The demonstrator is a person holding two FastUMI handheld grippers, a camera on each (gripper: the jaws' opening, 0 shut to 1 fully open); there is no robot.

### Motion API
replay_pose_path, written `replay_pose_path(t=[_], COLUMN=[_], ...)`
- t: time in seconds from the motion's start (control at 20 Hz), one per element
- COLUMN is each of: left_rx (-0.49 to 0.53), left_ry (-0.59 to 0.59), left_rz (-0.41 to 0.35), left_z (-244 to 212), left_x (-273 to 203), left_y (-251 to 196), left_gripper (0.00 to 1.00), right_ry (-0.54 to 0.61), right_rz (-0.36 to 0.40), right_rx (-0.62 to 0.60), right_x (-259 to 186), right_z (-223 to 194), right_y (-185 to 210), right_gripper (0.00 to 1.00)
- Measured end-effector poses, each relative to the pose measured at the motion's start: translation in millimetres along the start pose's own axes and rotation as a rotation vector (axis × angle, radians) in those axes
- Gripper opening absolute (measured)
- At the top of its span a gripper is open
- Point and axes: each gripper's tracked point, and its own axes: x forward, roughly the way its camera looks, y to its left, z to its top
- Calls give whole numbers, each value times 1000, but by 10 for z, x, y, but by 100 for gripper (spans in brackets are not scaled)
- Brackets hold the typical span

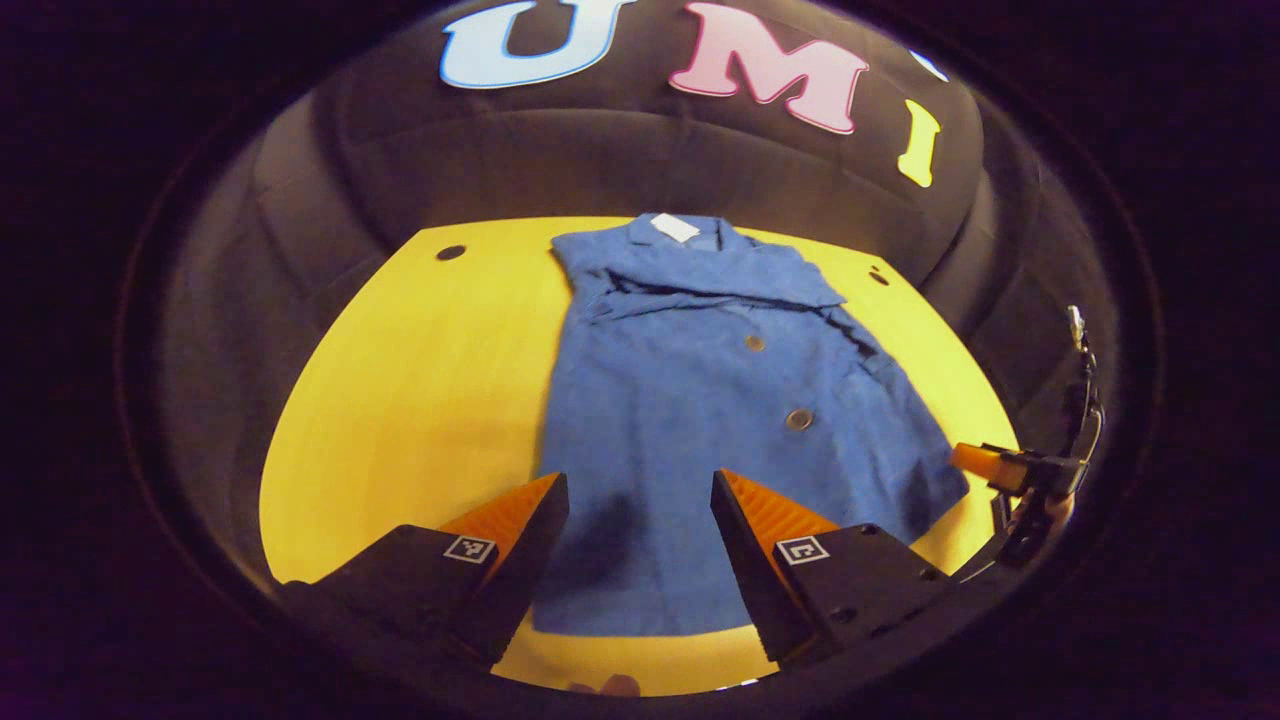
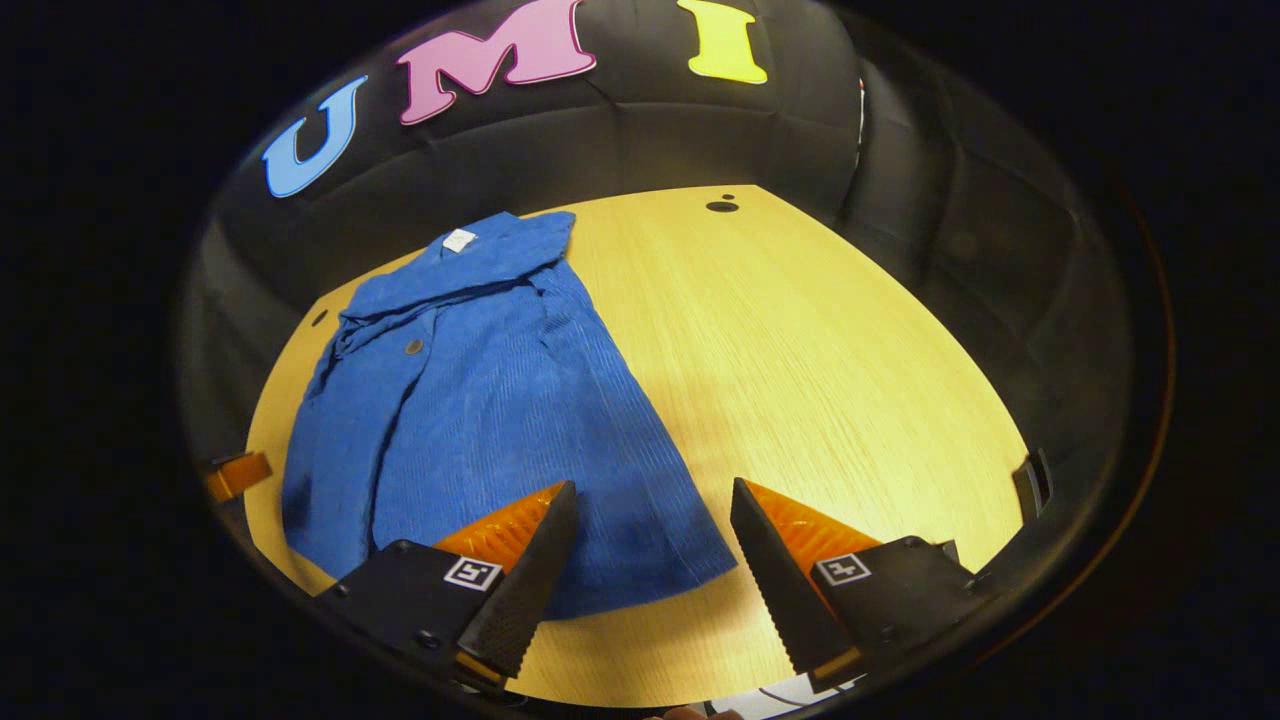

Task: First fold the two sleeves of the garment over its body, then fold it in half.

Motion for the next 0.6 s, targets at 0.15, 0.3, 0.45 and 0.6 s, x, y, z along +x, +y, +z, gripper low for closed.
replay_pose_path(t=[0.15,0.3,0.45,0.6], left_rx=[-80,-106,-50,-51], left_ry=[114,129,114,118], left_rz=[44,52,81,69], left_z=[-564,-646,-597,-592], left_x=[80,149,132,180], left_y=[215,220,171,35], left_gripper=[85,84,84,84], right_ry=[40,56,57,66], right_rz=[-4,-30,-61,-57], right_rx=[-19,-73,-88,-55], right_x=[46,58,82,149], right_z=[-170,-272,-327,-366], right_y=[73,73,20,-21], right_gripper=[98,98,99,99])
